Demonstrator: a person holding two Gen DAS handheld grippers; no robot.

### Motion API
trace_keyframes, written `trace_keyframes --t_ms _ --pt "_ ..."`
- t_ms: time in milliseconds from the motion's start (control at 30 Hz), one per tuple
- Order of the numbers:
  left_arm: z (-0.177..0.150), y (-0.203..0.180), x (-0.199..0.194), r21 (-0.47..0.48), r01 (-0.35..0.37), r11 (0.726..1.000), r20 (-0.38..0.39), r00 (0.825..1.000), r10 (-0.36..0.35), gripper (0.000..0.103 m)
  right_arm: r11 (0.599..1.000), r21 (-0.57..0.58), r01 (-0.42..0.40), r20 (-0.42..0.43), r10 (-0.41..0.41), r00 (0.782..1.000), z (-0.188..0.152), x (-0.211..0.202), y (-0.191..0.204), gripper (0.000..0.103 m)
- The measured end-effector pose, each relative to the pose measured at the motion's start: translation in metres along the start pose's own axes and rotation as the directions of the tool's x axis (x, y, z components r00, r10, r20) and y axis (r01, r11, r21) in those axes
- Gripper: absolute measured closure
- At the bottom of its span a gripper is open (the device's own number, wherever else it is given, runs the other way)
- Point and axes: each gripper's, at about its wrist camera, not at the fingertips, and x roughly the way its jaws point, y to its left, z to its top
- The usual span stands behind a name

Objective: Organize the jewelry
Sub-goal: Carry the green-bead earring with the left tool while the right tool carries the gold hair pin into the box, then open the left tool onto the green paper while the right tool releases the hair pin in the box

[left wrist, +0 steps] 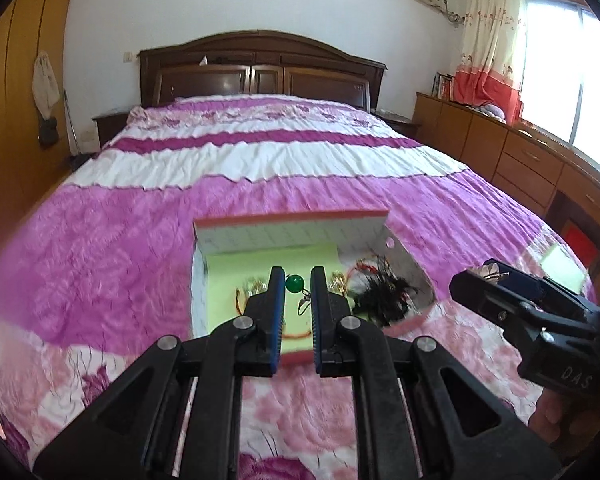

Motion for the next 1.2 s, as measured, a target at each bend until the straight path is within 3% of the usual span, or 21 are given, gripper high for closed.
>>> trace_keyframes --t_ms 233,633,867,1033,1200 --pt "0.01 0.001 0.022 0.031 -0.056 0.998 0.049 0.997 0.054 0.099 1.0 0.025 0.016 0.065 -0.017 0.998 0.016 0.024 -0.01 0.033" --pt "-0.004 0.017 0.082 -0.02 -0.114 0.993 0.095 0.989 0.115 0.099 0.996 0.027 0.084 0.164 -0.087 0.983 0.017 0.08 -0.029 0.033" --pt "-0.019 0.03 0.119 -0.052 -0.133 0.99 -0.038 0.991 0.131 0.099 0.992 0.001 0.128 0.094 -0.128 0.987 0.008 0.118 -0.033 0.033" --pt "-0.032 0.037 0.14 -0.078 -0.132 0.988 -0.153 0.981 0.118 0.099 0.986 -0.029 0.162 -0.012 -0.162 0.987 -0.003 0.146 -0.034 0.033" --pt "-0.039 0.038 0.148 -0.098 -0.13 0.987 -0.206 0.973 0.108 0.099 0.985 -0.032 0.172 -0.079 -0.174 0.982 -0.012 0.161 -0.037 0.033"
